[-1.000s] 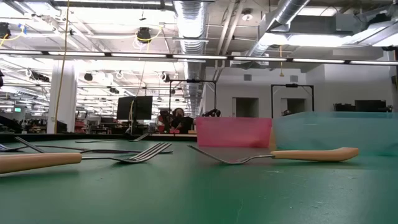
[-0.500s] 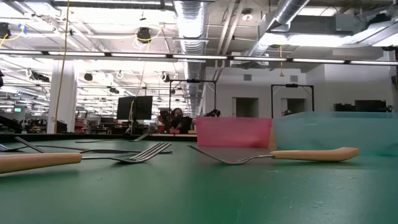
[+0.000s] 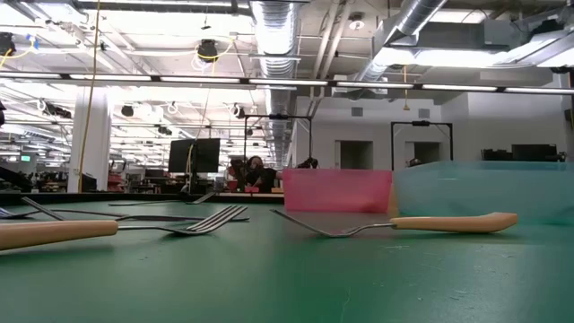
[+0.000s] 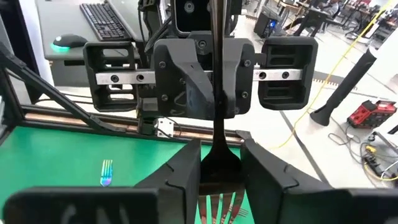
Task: Sort silverware by color (type)
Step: Put the black fork into the blue bin
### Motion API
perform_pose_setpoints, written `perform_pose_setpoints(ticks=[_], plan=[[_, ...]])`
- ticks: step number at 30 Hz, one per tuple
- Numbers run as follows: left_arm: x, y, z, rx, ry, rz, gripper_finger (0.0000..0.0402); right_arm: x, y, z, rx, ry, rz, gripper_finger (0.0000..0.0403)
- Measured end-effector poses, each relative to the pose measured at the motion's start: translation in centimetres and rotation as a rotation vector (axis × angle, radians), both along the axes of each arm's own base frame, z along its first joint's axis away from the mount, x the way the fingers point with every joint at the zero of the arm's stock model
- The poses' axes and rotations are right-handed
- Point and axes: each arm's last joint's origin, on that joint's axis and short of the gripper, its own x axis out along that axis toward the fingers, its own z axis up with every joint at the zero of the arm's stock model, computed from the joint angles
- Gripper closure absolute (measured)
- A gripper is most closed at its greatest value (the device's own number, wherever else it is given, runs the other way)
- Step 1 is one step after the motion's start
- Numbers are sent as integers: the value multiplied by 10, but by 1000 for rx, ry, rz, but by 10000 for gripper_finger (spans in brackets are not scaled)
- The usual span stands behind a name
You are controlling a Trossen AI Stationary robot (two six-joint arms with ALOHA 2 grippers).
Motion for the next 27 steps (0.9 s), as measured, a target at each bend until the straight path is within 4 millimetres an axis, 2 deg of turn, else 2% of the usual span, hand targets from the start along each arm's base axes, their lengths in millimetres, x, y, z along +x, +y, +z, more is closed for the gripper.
perform_pose_setpoints(ticks=[8, 19, 27], plan=[[0, -1, 0, -14, 6, -31, 401, 0, 0, 0, 17, -1, 31, 272], [2, -6, -1, -19, 15, -47, 401, 0, -4, 0, 74, -14, 8, 301], [3, -6, -3, -26, 23, -38, 401, -2, -5, -4, 80, 34, 3, 338]])
